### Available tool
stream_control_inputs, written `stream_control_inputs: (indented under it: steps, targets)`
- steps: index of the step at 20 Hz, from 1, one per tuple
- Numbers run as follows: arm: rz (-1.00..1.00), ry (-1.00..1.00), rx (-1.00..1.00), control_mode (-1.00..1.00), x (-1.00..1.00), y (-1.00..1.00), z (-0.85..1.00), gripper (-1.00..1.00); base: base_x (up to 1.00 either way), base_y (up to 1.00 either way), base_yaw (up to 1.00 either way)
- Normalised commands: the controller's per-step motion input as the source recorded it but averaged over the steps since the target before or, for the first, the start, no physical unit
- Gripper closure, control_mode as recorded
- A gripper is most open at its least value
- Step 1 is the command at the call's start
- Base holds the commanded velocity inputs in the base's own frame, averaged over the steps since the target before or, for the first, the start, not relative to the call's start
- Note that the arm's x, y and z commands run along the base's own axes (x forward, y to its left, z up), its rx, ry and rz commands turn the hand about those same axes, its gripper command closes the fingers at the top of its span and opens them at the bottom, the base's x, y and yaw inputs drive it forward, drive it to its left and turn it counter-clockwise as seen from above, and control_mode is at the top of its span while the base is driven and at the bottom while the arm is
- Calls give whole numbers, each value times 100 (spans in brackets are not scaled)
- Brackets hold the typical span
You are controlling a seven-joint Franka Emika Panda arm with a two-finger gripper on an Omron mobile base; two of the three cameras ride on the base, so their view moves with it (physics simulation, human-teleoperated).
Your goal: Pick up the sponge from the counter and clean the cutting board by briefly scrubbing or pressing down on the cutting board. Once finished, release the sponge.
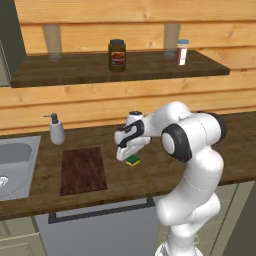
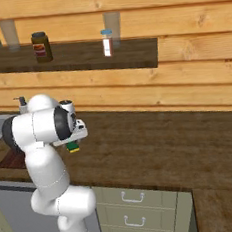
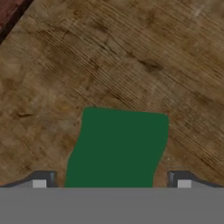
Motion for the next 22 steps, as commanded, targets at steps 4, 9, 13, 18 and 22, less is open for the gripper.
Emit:
stream_control_inputs:
  steps: [4, 9, 13, 18, 22]
  targets:
    - [3, 0, 0, -100, 13, 1, -24, -100, 0, 0, 0]
    - [3, 0, 0, -100, 16, 1, -20, 100, 0, 0, 0]
    - [1, 0, 0, -100, 9, 6, -9, 100, 0, 0, 0]
    - [2, 0, 0, -100, 0, 17, 10, 100, 0, 0, 0]
    - [0, -1, -10, -100, 0, 62, 56, 100, 0, 0, 0]
